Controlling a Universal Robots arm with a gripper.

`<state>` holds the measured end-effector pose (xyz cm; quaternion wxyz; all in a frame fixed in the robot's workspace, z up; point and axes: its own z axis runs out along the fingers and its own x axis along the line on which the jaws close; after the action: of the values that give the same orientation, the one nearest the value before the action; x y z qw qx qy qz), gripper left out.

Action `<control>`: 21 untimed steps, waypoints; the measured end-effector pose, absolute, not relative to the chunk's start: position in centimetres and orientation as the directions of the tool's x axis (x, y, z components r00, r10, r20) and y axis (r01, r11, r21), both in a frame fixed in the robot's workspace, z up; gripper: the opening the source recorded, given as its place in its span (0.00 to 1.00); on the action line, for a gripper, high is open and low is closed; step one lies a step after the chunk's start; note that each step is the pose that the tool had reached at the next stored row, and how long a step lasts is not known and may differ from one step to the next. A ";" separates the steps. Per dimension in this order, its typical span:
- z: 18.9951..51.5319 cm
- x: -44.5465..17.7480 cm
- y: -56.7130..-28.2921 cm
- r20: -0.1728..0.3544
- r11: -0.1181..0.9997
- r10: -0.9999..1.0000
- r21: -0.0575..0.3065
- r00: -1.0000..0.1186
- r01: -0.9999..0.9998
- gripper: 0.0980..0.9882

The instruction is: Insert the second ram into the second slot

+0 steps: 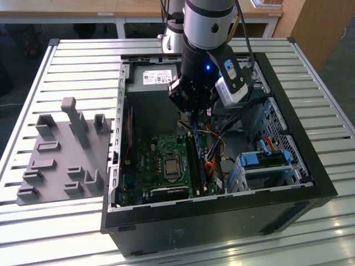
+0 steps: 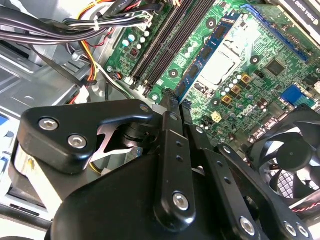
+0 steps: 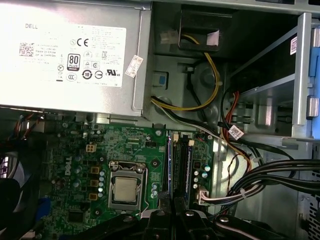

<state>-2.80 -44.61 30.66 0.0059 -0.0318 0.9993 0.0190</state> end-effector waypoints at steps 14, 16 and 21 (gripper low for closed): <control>30.4 -2.8 -44.6 -0.013 0.997 -0.060 0.038 -0.998 -0.061 0.04; 30.3 -2.8 -44.6 -0.013 0.997 -0.060 0.038 -0.998 -0.060 0.04; 30.2 -2.8 -44.6 -0.013 0.998 -0.058 0.038 -0.998 -0.059 0.04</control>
<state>-2.80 -44.61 30.18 0.0059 -0.0294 0.9994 0.0190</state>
